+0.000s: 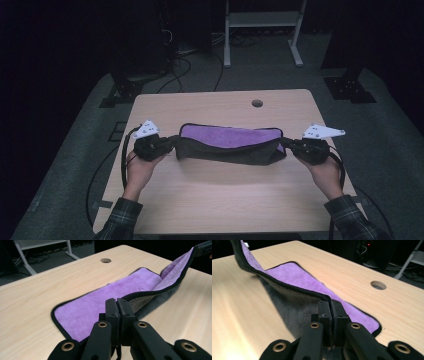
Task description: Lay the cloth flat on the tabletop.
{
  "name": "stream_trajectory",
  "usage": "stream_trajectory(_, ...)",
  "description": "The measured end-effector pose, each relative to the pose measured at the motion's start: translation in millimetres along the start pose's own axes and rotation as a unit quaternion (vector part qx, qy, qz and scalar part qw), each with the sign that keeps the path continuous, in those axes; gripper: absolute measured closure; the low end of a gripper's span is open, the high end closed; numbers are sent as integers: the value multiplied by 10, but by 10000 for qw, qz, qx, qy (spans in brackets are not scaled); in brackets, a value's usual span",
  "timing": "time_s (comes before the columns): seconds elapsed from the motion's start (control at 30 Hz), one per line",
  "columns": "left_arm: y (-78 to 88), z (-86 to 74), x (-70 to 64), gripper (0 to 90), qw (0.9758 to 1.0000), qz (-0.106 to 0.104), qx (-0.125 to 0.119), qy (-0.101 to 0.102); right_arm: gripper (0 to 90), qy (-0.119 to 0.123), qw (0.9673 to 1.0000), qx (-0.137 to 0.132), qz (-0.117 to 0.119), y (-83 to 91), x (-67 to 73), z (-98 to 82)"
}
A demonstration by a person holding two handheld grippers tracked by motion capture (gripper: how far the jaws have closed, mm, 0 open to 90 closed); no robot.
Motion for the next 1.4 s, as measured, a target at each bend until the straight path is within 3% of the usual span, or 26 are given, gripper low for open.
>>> stream_trajectory(0.17,154,-173,-166,880,9998,-174,109,57,871,12,9998,74,177,151,173,-113)
stream_trajectory(0.23,182,-297,-221,880,9993,-275,185,182,871,37,9995,217,210,176,229,-212)
stream_trajectory(0.47,229,-690,-376,880,9963,-444,649,344,871,-22,9963,689,512,246,414,-537)
stream_trajectory(0.6,309,-843,-499,879,9946,-539,805,366,870,-30,9940,819,721,351,559,-665)
stream_trajectory(0.87,409,-1104,-766,879,9903,-684,1171,313,869,3,9903,1082,876,513,747,-873)
stream_trajectory(1.03,412,-1205,-835,872,9881,-690,1352,231,863,-17,9868,1271,1003,569,833,-1009)
stream_trajectory(1.13,400,-1216,-822,812,9880,-553,1441,44,764,-6,9858,1247,1125,577,869,-1038)
stream_trajectory(1.27,423,-1141,-805,639,9905,-531,1267,93,599,-119,9874,1027,1198,603,854,-975)
stream_trajectory(1.4,398,-1092,-743,475,9916,-458,1199,155,454,-231,9915,951,852,561,726,-929)
Point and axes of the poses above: each handheld gripper's, and its own axes: y roughly backward along the jaws, z roughly out of its top, x roughly to its left, the point moved 8 cm from there along -y, roughly forward along the jaws, and after that the axes turned 1 degree about -x, right-handed, at the moved point
